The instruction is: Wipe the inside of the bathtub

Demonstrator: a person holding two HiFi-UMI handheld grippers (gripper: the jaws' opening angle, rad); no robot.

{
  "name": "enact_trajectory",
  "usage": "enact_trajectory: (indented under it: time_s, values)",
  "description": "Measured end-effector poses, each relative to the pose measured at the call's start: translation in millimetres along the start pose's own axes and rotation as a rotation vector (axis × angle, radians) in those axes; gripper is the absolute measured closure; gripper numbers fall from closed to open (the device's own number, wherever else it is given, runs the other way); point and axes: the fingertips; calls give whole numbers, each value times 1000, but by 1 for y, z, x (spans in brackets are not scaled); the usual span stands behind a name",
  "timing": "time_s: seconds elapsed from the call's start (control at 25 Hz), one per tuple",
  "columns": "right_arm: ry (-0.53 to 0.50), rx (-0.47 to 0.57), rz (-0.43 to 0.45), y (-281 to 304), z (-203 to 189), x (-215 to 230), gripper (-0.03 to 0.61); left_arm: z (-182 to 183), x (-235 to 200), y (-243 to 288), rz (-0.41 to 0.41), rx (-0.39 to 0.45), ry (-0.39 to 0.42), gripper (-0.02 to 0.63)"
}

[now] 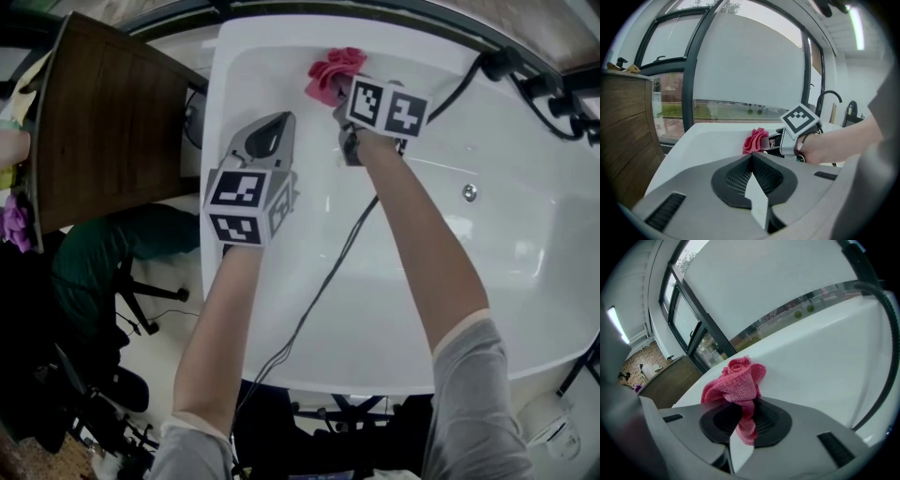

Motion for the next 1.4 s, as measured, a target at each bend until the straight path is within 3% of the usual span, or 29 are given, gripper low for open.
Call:
enact_trajectory:
  time_s: [0.32,0.68,1.24,1.4]
  values:
    - [-41,-44,-18,30,-20,-20,520,-3,-6,-8,42,0,-16,607]
    - [-86,-72,22,65,-45,-53,519,-8,-18,-17,86,11,-16,607]
    - [-116,-75,-13,23,-45,25,520,-39,11,17,46,-21,-38,609]
    - [-114,-49,-42,22,-46,29,520,-49,11,18,50,-33,-44,609]
Point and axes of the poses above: the fingertips, and each gripper's own axes: y forward along the fingers, x to its right, z out of its top, and after that the axes turned 3 degrees about y, right-handed
